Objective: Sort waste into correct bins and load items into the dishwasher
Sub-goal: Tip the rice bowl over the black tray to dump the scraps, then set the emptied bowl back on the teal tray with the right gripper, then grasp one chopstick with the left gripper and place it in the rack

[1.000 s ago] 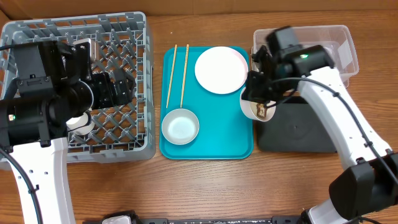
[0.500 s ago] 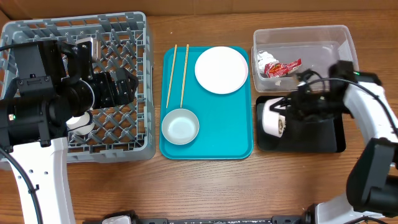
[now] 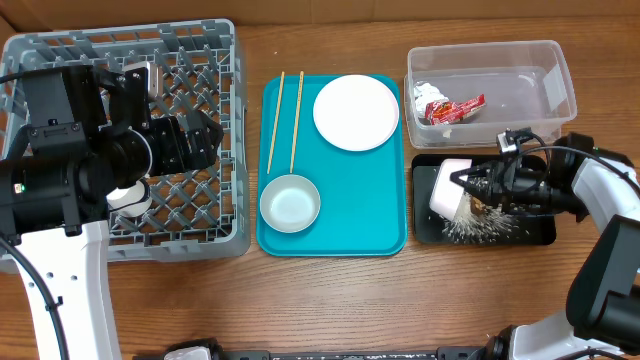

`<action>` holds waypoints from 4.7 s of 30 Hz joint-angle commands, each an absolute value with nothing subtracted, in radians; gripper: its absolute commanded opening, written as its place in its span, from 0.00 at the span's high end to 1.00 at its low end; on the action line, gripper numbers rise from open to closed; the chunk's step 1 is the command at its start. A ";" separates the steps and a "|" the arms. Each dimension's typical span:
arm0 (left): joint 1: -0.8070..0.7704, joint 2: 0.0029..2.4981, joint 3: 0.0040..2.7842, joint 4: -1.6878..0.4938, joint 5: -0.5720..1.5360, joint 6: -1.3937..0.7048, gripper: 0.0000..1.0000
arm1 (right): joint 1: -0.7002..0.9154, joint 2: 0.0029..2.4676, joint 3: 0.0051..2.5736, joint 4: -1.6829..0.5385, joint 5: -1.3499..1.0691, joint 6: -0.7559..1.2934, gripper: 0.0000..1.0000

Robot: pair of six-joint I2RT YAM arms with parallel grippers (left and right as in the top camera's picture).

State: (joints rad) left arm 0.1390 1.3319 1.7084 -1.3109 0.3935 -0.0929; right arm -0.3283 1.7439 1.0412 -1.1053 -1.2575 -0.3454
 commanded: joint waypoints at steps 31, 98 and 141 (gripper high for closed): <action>0.144 1.330 1.720 -1.312 0.413 -0.066 0.00 | -0.368 1.716 1.036 -1.122 -1.447 -0.373 0.96; 0.137 1.349 1.720 -1.305 0.382 -0.093 0.00 | 0.694 1.765 1.296 -0.841 -0.089 0.371 0.87; -0.320 2.259 1.720 -0.715 -0.012 -0.239 0.58 | 0.347 1.500 1.498 -1.110 -0.125 0.420 0.39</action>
State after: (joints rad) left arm -0.2955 2.2169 1.7081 -0.7372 0.0257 -0.2348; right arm 0.3428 1.5047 1.4849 -1.1172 -0.1234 0.4179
